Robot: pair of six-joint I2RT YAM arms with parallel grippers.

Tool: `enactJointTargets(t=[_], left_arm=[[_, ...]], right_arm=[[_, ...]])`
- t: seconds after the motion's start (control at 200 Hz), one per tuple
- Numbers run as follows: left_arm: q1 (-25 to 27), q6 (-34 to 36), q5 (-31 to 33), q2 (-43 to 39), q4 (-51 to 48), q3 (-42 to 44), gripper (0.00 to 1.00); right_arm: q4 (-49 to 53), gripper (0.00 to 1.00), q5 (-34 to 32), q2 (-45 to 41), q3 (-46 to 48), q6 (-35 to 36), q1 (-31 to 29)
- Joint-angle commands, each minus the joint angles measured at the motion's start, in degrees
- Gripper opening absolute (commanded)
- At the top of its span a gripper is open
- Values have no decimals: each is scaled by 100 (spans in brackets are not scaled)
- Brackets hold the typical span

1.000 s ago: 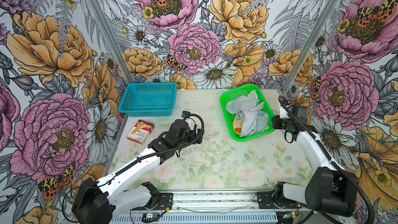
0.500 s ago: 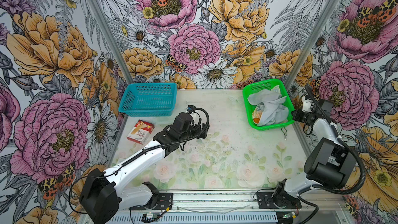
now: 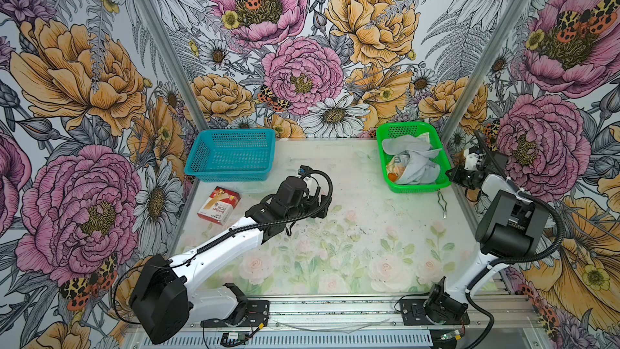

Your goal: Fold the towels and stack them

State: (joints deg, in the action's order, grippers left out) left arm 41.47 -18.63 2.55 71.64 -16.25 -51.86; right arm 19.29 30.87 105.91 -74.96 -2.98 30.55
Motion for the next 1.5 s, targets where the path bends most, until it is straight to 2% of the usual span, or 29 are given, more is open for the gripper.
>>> enactJointTargets(t=[0.0, 0.07, 0.36, 0.46, 0.555, 0.725, 0.845, 0.976, 1.091, 1.301, 1.496], left_arm=[[35, 22, 131, -6, 148, -198, 98], [50, 26, 154, -67, 146, -172, 98], [67, 148, 164, -365, 171, 15, 98], [65, 222, 109, -418, 264, 57, 98], [67, 382, 27, -418, 260, 73, 98], [1, 721, -175, -575, 88, 58, 98], [-93, 891, -414, -846, 20, 177, 98], [-112, 1022, -744, -1013, -35, 246, 98], [-78, 1102, -760, -950, -36, 207, 98], [83, 1134, -266, -677, -36, 2, 98], [151, 1015, -90, -569, 34, -78, 98]], right_arm=[[-233, 20, -105, -64, -58, 61, -149], [-233, 27, -201, -166, 27, 35, -186], [-233, 48, -1113, -938, 353, 247, -319], [-234, 50, -1417, -1276, 302, 525, -594], [-236, 51, -1231, -1270, 59, 807, -835], [-234, 50, -1040, -625, -435, 1728, -1099], [-221, 50, -717, -212, -743, 1945, -993], [-22, 52, 143, 26, -961, 2114, -793], [39, 56, 385, 234, -1057, 2247, -761], [31, 58, 299, 507, -1187, 2519, -881], [56, 58, 160, 723, -1347, 2760, -988]])
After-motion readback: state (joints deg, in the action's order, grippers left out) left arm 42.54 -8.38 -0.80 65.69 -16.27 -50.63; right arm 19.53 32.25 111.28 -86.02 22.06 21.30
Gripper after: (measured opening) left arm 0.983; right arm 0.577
